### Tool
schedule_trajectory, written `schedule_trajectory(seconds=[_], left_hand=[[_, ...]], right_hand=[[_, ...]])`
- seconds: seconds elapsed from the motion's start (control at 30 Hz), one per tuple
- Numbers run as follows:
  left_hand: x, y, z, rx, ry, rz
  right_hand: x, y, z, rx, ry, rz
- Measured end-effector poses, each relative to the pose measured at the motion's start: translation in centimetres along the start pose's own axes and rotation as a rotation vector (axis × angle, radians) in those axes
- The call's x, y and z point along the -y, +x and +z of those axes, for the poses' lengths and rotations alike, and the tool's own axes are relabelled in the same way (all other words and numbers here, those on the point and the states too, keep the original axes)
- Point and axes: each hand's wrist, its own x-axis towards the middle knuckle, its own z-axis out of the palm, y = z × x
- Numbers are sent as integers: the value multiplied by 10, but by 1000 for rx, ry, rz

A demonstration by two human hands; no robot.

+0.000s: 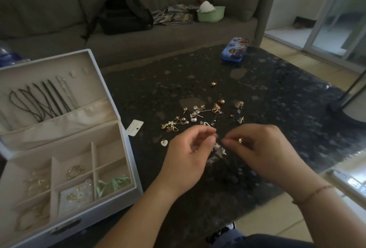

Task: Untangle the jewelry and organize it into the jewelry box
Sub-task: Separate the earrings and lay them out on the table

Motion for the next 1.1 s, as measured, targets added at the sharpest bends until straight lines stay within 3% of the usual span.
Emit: schedule_trajectory(seconds=[0.07, 0.27, 0.4, 0.6, 0.73, 0.93, 1.1], left_hand=[[-8, 5, -1, 131, -119, -96], [-13, 4, -6, 274, -355, -257], [-9, 4, -6, 224, -477, -430], [-4, -3, -19, 96, -932, -682], [0, -10, -27, 44, -935, -706], [-2, -16, -28, 22, -861, -694], [-8, -24, -18, -19, -807, -725]], right_hand=[[4, 2, 1, -27, 51, -21], [8, 10, 3, -109, 161, 27], [5, 14, 10, -101, 135, 118], [-11, 9, 19, 218, -172, 352], [0, 10, 29, 266, -293, 364], [2, 13, 34, 282, -270, 380], [-3, 15, 20, 221, -66, 404]])
